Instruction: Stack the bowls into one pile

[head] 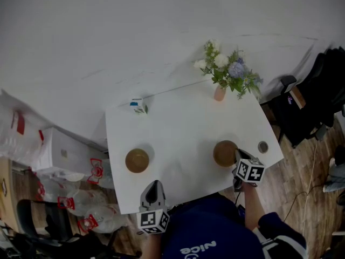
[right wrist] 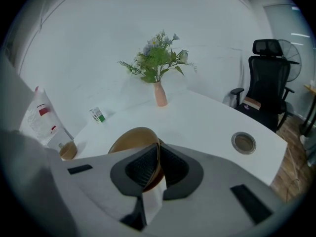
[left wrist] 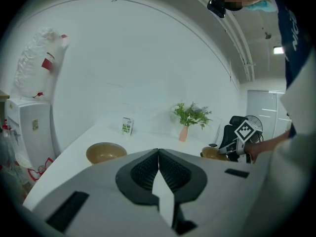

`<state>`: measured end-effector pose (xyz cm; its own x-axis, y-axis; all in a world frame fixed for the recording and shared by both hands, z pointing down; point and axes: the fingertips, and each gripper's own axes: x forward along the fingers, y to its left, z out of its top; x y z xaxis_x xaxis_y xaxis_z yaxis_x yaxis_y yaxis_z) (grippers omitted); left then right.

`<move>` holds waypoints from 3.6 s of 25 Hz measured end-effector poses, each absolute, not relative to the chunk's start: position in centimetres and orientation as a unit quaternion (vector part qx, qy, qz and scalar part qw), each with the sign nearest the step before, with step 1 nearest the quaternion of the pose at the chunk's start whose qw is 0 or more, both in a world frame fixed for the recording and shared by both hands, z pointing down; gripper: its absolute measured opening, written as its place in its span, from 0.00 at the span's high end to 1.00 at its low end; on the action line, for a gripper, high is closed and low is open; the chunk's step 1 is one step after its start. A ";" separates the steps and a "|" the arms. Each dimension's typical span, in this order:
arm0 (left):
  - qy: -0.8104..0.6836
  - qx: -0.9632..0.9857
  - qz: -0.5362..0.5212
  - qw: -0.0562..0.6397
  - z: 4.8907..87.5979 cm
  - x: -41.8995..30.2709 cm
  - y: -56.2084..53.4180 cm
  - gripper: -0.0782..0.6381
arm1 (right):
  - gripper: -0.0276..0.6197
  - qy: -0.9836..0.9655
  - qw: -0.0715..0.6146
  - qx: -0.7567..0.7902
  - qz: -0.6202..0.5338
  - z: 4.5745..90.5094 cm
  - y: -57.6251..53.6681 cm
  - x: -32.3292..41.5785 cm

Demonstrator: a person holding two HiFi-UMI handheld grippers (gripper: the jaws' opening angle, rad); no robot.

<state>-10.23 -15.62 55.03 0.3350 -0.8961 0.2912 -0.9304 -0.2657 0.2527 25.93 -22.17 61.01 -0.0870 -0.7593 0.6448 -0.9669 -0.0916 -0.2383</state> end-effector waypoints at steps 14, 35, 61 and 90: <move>-0.579 0.791 0.050 0.190 55.2 -10.6 -15.2 0.87 | 0.90 -0.647 0.164 0.668 0.329 62.3 -22.4 26.5; -0.581 0.790 0.046 0.188 55.2 -10.6 -14.8 0.87 | 0.76 -0.666 0.135 0.684 0.265 57.3 -23.5 25.5; -0.670 0.717 0.028 0.192 55.5 -18.0 -10.5 0.87 | 0.75 -0.869 0.181 0.405 0.221 55.3 -25.0 -2.7; -0.751 0.629 0.046 0.194 55.7 -24.5 -5.1 0.87 | 0.75 -0.873 0.265 0.307 0.273 62.5 -30.2 -16.4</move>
<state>-24.49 -5.13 55.71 -0.1334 -0.9273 0.3498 -0.9633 0.2043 0.1743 -16.39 -30.16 62.48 -0.6720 -0.3905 0.6293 -0.6796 0.6628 -0.3144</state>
